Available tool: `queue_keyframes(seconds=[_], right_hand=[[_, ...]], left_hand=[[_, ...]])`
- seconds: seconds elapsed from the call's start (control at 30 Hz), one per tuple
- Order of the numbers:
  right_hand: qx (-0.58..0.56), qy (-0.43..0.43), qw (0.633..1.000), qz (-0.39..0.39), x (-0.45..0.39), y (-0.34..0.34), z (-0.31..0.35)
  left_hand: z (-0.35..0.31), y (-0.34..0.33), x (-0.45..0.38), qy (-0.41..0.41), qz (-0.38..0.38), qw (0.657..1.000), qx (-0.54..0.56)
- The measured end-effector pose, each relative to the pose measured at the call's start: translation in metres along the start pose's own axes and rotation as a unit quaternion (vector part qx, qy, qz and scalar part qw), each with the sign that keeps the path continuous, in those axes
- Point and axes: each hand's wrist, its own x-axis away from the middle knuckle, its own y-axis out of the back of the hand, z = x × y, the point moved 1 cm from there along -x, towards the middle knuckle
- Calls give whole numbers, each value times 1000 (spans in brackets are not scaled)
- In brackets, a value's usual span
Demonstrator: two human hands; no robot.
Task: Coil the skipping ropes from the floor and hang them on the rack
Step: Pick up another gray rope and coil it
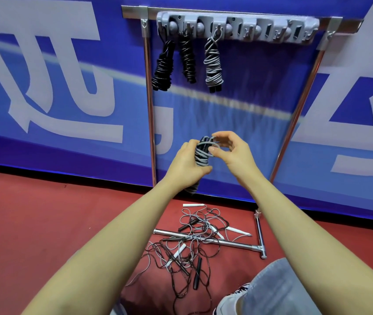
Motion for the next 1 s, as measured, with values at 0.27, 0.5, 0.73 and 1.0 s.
queue_keyframes(seconds=[0.27, 0.5, 0.73, 1.0], right_hand=[[-57, -49, 997, -9, 2, -3, -4], [-100, -69, 992, -18, 9, -9, -5], [-139, -100, 983, 64, 15, -2, -17], [-79, -120, 989, -20, 13, -5, -11]], left_hand=[[-15, 1, 8, -7, -49, 979, -197], [-18, -1, 7, -40, -64, 937, -341], [-17, 1, 7, -20, -52, 930, -364], [-20, -2, 12, -26, -52, 941, -332]])
